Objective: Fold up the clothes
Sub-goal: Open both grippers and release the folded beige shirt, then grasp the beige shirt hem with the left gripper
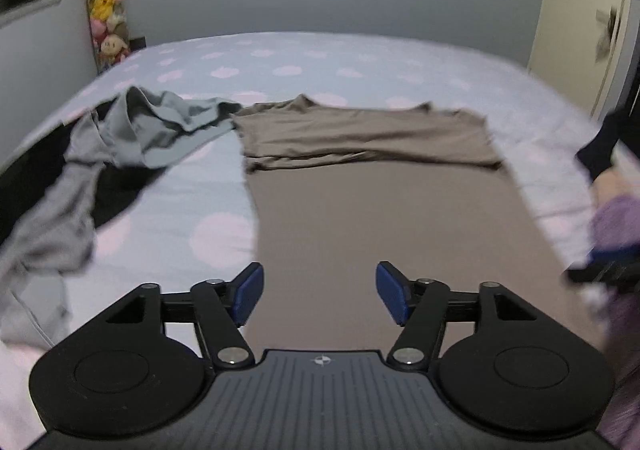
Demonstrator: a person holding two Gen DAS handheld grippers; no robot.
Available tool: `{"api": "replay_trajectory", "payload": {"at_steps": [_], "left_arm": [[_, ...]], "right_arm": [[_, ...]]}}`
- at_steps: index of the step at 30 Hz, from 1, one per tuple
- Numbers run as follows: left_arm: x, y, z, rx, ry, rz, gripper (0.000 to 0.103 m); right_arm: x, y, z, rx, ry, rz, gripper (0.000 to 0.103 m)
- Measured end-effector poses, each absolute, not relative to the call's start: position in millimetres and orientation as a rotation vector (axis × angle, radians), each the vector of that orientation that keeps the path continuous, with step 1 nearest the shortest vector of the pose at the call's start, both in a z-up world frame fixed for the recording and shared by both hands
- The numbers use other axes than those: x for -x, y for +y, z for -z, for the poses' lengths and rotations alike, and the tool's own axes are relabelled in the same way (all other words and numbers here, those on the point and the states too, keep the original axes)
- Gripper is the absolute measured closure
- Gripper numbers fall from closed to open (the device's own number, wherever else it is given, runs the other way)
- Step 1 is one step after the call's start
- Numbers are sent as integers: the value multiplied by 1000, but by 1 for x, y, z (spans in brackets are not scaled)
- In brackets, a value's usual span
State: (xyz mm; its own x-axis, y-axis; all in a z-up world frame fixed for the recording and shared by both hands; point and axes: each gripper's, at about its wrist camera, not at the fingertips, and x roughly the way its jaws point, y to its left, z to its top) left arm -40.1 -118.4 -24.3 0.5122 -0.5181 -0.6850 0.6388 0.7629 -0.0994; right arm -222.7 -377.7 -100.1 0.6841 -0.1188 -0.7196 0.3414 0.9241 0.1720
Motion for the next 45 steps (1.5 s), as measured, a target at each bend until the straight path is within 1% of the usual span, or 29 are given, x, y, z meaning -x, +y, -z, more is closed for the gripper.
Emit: {"api": "replay_trajectory", "payload": {"at_steps": [3,4,5,7,10,13,21,23,27,28,33,39,42,45], "left_arm": [[56,-114,24,-68,750,745,27],[61,-114,24,-65,739,756,27],[65,-115,24,-62,728,768,27],[74,-116,24,-79,698,784,27],[87,-120,23,-125,672,809,27],[97,-126,20,-207,673,880,27],[117,-129,7,-330,681,981,27],[119,-131,9,-416,694,993,27],[126,-131,19,-620,699,1012,33],[128,-130,23,-669,695,1011,33],[133,-124,45,-896,718,1023,34],[151,-126,77,-1172,718,974,34],[162,-135,94,-1294,711,930,37],[168,-140,102,-1343,729,967,46]], "right_arm": [[234,-365,96,-270,738,256,21],[237,-362,94,-259,720,253,19],[240,-358,89,-249,694,245,11],[245,-348,80,-213,653,233,7],[248,-334,71,-150,661,229,2],[246,-323,69,-83,731,224,2],[259,-302,63,66,835,87,2],[261,-296,67,120,882,39,2],[266,-278,90,265,972,-5,3],[267,-275,94,280,983,-8,3],[271,-272,103,304,996,0,3],[273,-284,103,230,989,21,3],[273,-286,104,209,989,24,3],[272,-287,104,201,994,17,3]]}}
